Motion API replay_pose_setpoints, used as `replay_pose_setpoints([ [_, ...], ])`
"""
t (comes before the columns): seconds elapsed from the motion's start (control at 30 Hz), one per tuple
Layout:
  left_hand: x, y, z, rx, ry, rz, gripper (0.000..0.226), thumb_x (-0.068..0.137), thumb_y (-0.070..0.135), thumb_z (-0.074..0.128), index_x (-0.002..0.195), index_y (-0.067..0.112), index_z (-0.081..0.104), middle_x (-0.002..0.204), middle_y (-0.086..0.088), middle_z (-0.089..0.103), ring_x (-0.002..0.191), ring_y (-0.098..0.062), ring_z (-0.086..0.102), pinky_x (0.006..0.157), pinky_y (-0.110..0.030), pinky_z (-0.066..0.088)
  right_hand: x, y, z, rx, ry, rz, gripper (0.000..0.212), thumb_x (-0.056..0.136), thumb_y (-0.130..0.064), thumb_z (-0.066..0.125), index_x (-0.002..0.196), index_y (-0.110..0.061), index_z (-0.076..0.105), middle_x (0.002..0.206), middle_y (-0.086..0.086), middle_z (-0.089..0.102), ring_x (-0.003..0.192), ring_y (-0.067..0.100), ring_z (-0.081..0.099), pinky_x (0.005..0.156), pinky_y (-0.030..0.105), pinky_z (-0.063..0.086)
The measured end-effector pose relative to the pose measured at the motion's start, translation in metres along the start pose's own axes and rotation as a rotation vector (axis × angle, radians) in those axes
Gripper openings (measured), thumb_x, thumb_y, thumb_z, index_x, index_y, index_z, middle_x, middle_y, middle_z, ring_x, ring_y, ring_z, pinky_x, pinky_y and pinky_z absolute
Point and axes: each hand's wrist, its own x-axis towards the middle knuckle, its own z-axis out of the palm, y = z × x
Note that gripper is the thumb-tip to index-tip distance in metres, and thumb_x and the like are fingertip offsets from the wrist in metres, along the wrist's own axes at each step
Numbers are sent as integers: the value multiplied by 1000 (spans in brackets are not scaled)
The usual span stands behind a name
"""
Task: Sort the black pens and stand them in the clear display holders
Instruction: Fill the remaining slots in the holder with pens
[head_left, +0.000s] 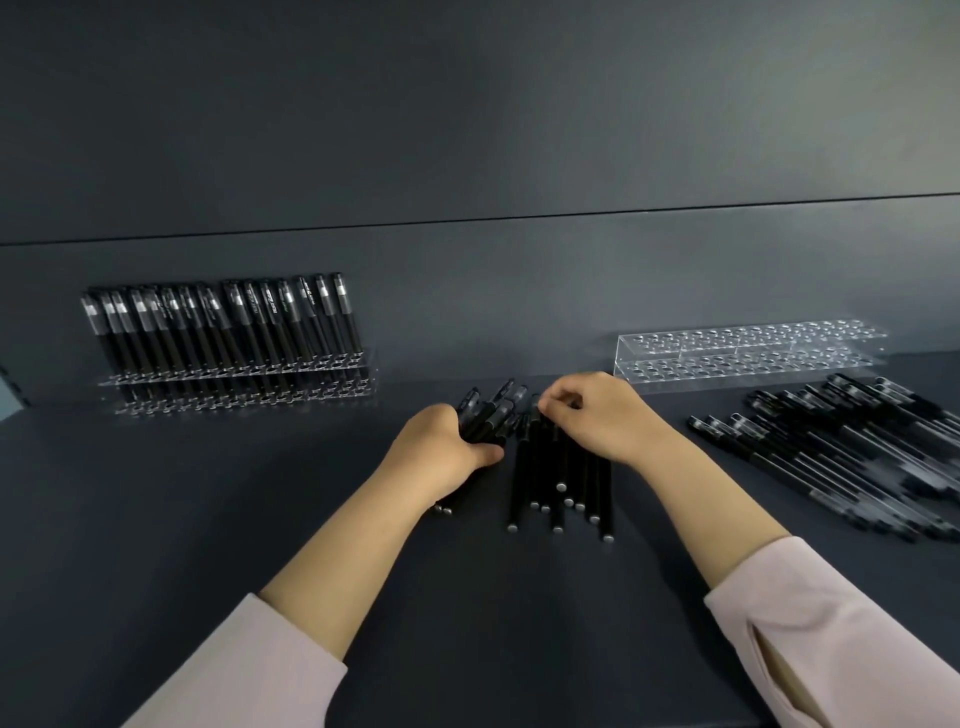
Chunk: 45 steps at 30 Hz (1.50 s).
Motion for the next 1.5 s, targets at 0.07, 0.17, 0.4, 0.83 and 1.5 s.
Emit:
replay_pose_setpoints([
  [0.07,-1,0,0,9,9,2,41,85,42,72,106,12,56,102,-5,61,91,-20,59,80,-34,50,0,-1,0,-13,3,-4,12,92,-33,59,87,-28,68,91,-7,68,93,9,58,79,20,38],
  [0.17,-2,1,0,32,35,11,38,87,39,70,104,10,53,103,-4,58,91,-21,58,75,-32,47,-1,-1,0,-19,9,-4,12,92,-33,59,88,-26,68,90,-7,67,91,9,57,78,20,36],
  [0.4,-3,2,-3,0,54,-1,33,88,31,70,100,11,48,86,-1,49,70,-14,48,56,-26,37,-3,-3,-2,-42,7,-4,18,93,-32,58,94,-19,70,92,-3,67,91,11,56,77,19,35],
  [0.83,-5,-13,-33,-358,-31,-63,39,78,34,79,101,14,56,97,-3,62,84,-17,58,72,-31,48,-15,-28,0,163,127,-61,16,91,-30,63,100,-19,71,93,-6,71,88,8,64,86,22,48],
  [1.5,23,-144,-153,-1088,70,77,12,93,15,65,97,6,72,88,-3,77,84,-13,73,73,-27,55,42,-217,85,914,640,-21,25,93,-9,59,107,-28,50,95,3,69,78,8,66,77,19,52],
])
